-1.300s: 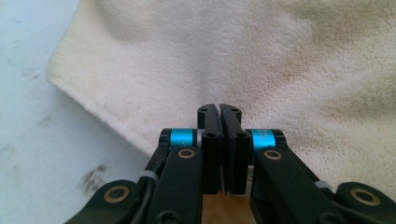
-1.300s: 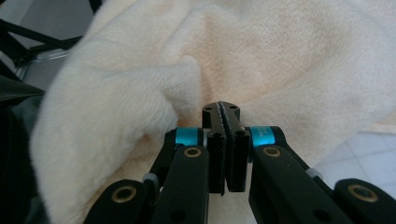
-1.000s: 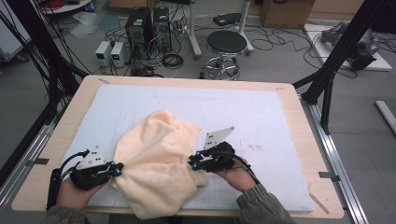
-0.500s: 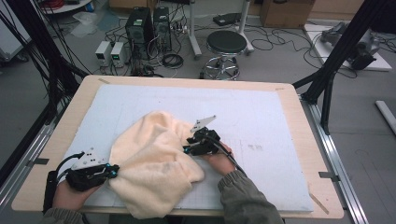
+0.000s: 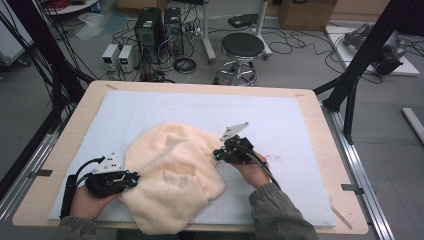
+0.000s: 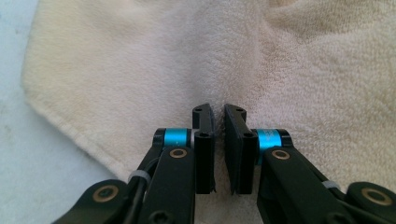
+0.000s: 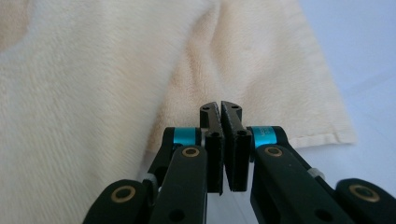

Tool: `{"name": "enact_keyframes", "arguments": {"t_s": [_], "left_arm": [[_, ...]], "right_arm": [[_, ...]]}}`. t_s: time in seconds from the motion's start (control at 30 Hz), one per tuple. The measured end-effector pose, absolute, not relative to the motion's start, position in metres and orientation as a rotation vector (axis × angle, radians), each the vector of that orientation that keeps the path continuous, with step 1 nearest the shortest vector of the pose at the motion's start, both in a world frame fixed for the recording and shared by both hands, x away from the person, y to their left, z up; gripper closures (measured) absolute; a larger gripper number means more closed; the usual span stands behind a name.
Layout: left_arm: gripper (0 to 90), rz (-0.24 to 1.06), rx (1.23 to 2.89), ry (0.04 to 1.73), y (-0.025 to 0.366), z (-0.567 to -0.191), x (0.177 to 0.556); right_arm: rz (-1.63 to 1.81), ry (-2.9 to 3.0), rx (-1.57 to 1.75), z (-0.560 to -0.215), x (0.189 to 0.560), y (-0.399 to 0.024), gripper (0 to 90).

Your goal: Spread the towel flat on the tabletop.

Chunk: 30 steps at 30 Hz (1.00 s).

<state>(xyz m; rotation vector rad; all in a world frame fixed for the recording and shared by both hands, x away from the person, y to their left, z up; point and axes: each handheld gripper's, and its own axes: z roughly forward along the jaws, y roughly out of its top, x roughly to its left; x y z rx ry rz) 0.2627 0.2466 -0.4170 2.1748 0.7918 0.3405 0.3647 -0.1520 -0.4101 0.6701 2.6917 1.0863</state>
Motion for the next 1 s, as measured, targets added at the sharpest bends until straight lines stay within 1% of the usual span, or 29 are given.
{"name": "enact_keyframes", "arguments": {"t_s": [0.03,0.07,0.1,0.17,0.2,0.23,0.33,0.4,0.43,0.47,0.5,0.53,0.6,0.63,0.7,0.8,0.9,1.0], "left_arm": [[82.7,0.339,2.176,0.783,0.244,-0.416,0.264],[83.3,0.338,2.169,0.781,0.241,-0.415,0.264],[83.3,0.335,2.169,0.776,0.238,-0.414,0.265],[83.7,0.329,2.165,0.757,0.231,-0.413,0.267],[83.8,0.324,2.161,0.751,0.227,-0.412,0.269],[83.8,0.32,2.157,0.744,0.224,-0.411,0.27],[83.9,0.298,2.139,0.725,0.214,-0.408,0.276],[83.9,0.306,2.152,0.722,0.209,-0.408,0.28],[83.7,0.305,2.149,0.726,0.207,-0.408,0.282],[83.1,0.303,2.152,0.729,0.207,-0.409,0.283],[81.5,0.296,2.148,0.734,0.207,-0.409,0.284],[77.4,0.298,2.143,0.734,0.208,-0.409,0.284],[64.6,0.3,2.139,0.735,0.208,-0.408,0.284],[59.9,0.297,2.135,0.736,0.209,-0.409,0.284],[55.5,0.286,2.152,0.731,0.212,-0.41,0.285],[56.4,0.27,2.172,0.725,0.215,-0.414,0.285],[65.0,0.223,2.206,0.716,0.217,-0.421,0.286],[74.6,0.203,2.23,0.708,0.217,-0.426,0.282]], "right_arm": [[1.09,2.677,0.691,-0.406,0.362,-0.161,88.3],[1.074,2.661,0.697,-0.4,0.358,-0.18,88.4],[1.074,2.661,0.697,-0.4,0.358,-0.18,88.4],[1.053,2.64,0.72,-0.394,0.354,-0.2,88.4],[1.044,2.607,0.764,-0.389,0.351,-0.221,88.4],[1.044,2.607,0.764,-0.389,0.351,-0.221,88.4],[1.039,2.558,0.833,-0.385,0.352,-0.248,88.3],[1.043,2.552,0.864,-0.388,0.356,-0.256,87.8],[1.047,2.555,0.868,-0.39,0.357,-0.255,85.8],[1.057,2.563,0.866,-0.392,0.358,-0.253,81.5],[1.089,2.579,0.845,-0.393,0.358,-0.25,77.1],[1.124,2.592,0.827,-0.392,0.356,-0.246,72.8],[1.176,2.603,0.766,-0.389,0.35,-0.237,65.8],[1.213,2.62,0.742,-0.388,0.346,-0.232,63.3],[1.223,2.672,0.658,-0.388,0.336,-0.221,59.5],[1.244,2.715,0.559,-0.396,0.315,-0.208,57.6],[1.238,2.767,0.531,-0.411,0.303,-0.2,55.8],[1.185,2.825,0.517,-0.427,0.3,-0.193,55.8]]}}
